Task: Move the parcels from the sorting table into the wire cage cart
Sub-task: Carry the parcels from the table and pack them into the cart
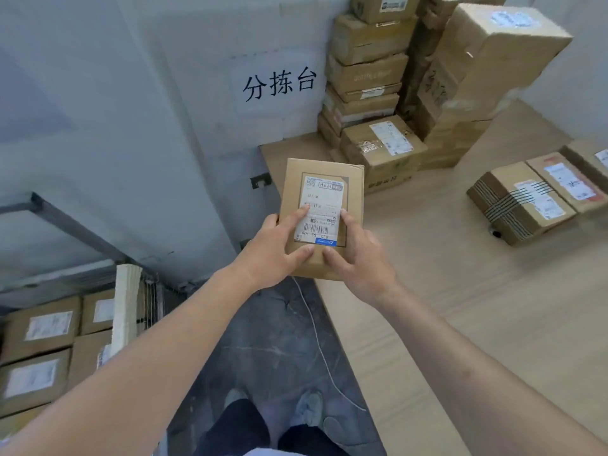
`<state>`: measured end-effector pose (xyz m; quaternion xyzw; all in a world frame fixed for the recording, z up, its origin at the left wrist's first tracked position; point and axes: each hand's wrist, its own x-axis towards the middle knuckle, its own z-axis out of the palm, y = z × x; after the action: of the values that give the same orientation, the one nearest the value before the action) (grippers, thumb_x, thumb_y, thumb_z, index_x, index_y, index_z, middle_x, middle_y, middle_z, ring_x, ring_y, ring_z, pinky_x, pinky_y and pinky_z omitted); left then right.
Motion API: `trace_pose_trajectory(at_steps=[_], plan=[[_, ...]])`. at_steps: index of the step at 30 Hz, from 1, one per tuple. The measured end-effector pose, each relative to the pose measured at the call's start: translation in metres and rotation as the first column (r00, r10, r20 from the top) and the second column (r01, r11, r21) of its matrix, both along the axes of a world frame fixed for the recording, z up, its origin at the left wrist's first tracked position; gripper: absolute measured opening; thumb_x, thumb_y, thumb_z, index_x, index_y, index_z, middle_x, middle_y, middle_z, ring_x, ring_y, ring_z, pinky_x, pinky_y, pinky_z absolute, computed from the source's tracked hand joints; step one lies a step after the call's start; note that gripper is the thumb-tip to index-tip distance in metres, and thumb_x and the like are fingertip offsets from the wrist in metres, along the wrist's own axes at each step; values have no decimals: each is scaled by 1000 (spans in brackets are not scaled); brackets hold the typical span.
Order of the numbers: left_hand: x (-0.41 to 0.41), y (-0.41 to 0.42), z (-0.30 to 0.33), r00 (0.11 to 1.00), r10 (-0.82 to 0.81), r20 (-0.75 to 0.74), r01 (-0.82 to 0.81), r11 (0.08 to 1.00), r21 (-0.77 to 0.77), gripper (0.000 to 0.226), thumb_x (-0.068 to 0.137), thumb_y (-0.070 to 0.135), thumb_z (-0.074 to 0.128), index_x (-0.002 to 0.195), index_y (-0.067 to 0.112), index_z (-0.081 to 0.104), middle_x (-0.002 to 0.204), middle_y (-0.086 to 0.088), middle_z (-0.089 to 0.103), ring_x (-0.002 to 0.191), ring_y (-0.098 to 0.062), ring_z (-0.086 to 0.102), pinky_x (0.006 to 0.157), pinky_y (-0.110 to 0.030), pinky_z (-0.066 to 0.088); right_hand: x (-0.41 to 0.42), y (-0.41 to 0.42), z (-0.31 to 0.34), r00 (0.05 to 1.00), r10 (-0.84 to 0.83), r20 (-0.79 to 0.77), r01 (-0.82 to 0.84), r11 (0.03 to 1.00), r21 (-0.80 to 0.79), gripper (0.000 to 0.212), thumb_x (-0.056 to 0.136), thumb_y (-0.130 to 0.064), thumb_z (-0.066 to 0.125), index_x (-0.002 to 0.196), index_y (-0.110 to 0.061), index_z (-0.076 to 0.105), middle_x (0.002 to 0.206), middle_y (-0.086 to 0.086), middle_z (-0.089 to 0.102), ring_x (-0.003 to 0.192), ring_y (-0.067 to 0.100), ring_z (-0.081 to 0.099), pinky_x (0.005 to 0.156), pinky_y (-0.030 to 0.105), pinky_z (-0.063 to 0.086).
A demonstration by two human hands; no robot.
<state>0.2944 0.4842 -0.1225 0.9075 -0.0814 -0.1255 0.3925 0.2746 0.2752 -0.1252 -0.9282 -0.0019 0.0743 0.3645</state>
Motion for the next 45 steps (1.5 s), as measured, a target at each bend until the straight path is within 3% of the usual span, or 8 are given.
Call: trace_pose_trajectory(at_steps=[5, 11, 17, 21, 24, 28, 36, 45], plan=[[-27, 68, -21, 991, 120, -55, -119, 993, 23, 78, 97, 51, 63, 160, 50, 17, 136, -1, 39, 121, -23, 54, 109, -44, 47, -4, 68, -14, 992, 112, -63, -113, 993, -19, 83, 98, -48, 63, 164, -39, 14, 142, 2, 48, 129, 17, 50, 98, 26, 40], [-65, 155, -38, 968, 231, -100, -228, 973, 38, 79, 98, 52, 62, 160, 50, 13, 130, -1, 38, 108, -21, 56, 97, -32, 46, -18, 157, -17, 956, 259, -140, -265, 964, -26, 79, 100, -46, 59, 162, -46, 10, 147, 2, 44, 108, 9, 46, 92, 27, 38], [-101, 235, -50, 924, 346, -161, -342, 938, 56, 82, 96, 55, 63, 158, 52, 10, 131, -5, 38, 101, -25, 61, 96, -36, 50, -30, 244, -30, 915, 357, -189, -369, 929, -35, 78, 101, -47, 59, 162, -47, 10, 148, 0, 43, 104, 10, 48, 91, 28, 40], [-128, 276, -60, 874, 440, -208, -436, 898, 66, 87, 95, 51, 67, 159, 49, 8, 141, -9, 36, 112, -26, 58, 99, -31, 45, -35, 293, -42, 860, 468, -204, -489, 869, -68, 78, 100, -46, 59, 161, -48, 10, 150, -1, 42, 99, 9, 52, 81, 23, 43], [-150, 300, -68, 810, 523, -263, -525, 848, 71, 89, 93, 52, 68, 158, 52, 8, 145, -11, 34, 118, -31, 55, 105, -41, 49, -38, 324, -50, 801, 547, -244, -578, 812, -78, 77, 101, -44, 59, 161, -48, 12, 148, -1, 42, 90, 3, 53, 67, 16, 39], [-174, 323, -78, 725, 615, -310, -629, 774, 65, 89, 94, 51, 68, 157, 51, 5, 138, -9, 35, 112, -27, 53, 92, -35, 46, -38, 363, -58, 714, 641, -282, -682, 729, -67, 77, 100, -42, 59, 161, -48, 13, 144, 1, 43, 102, 11, 53, 79, 26, 47], [-217, 347, -108, 474, 783, -403, -833, 547, 85, 91, 94, 52, 67, 159, 49, 3, 142, -12, 34, 116, -29, 52, 104, -40, 46, -31, 431, -100, 460, 827, -322, -878, 477, -29, 78, 95, -44, 61, 159, -48, 16, 144, 0, 46, 118, 15, 51, 89, 34, 46], [-258, 338, -147, 17, 883, -470, -999, 38, 36, 90, 91, 48, 72, 161, 48, 14, 140, -5, 41, 119, -17, 47, 97, -30, 41, -38, 501, -139, 106, 953, -283, -993, 118, 26, 70, 94, -48, 59, 157, -42, 28, 159, -3, 41, 149, 15, 34, 106, 44, 48]])
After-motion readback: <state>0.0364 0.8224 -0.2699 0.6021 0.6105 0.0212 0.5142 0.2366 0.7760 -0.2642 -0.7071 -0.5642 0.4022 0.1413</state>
